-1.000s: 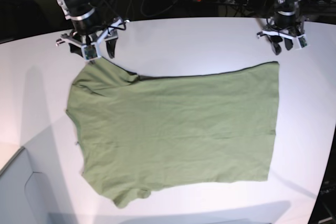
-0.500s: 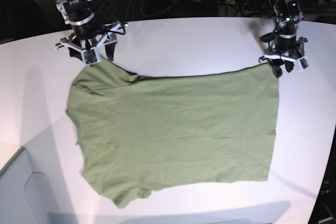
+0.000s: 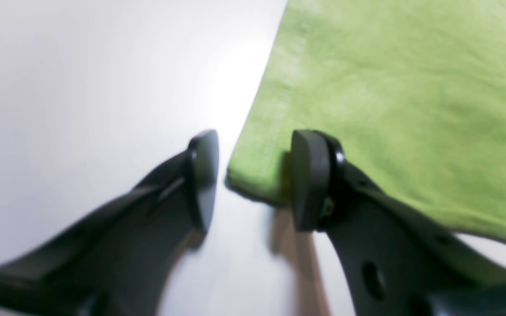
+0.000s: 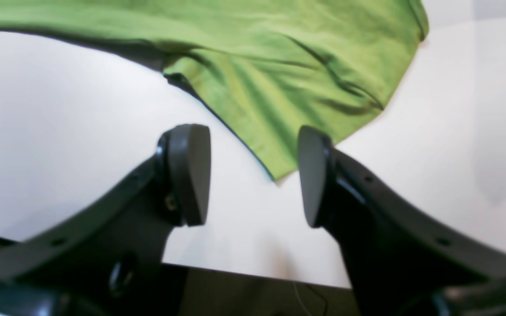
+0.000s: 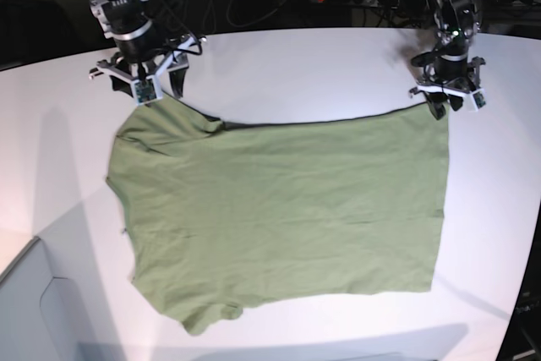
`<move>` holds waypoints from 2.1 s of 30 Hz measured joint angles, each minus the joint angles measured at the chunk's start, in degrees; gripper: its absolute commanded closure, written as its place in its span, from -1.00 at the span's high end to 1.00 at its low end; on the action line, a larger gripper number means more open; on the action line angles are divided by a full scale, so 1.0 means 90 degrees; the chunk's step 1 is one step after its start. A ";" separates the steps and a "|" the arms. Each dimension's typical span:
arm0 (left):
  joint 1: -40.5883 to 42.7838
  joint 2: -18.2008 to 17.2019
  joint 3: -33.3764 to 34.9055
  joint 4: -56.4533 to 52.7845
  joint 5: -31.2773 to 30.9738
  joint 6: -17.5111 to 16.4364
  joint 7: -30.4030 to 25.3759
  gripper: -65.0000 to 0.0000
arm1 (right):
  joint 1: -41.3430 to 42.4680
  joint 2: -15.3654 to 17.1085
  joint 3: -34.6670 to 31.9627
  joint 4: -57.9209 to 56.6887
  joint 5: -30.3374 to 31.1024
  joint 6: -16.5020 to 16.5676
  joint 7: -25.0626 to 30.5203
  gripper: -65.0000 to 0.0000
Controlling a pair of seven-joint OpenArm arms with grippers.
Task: Fold the T-shirt properly
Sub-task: 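Grasp the shirt's shoulder corners with both grippers, then lift the shoulder edge with both grippers and pull it toward the robot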
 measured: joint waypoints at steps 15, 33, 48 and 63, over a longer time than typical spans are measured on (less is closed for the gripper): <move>-0.0236 0.0000 -0.0019 -0.0525 -0.0092 -0.0022 -0.0362 -1.00 | 0.0741 -0.0019 0.0396 -0.1464 -0.0010 0.0007 0.0063 0.23; -0.0172 0.0002 -0.0019 -0.0483 -0.0073 -0.0024 -0.0364 -1.00 | 0.0986 0.0100 0.0376 -0.2708 0.0129 0.0034 0.1294 -0.45; 0.0899 0.0107 -0.0029 0.0821 -0.0034 0.0017 0.0301 -1.00 | 0.0206 0.0170 0.0801 -0.1486 -0.0046 0.0039 0.0857 -1.00; 0.2480 0.0262 -0.0029 0.2137 -0.0068 -0.0002 0.0245 -1.00 | -0.1013 0.0571 0.0794 -0.0699 -0.0024 0.0039 0.0899 -1.00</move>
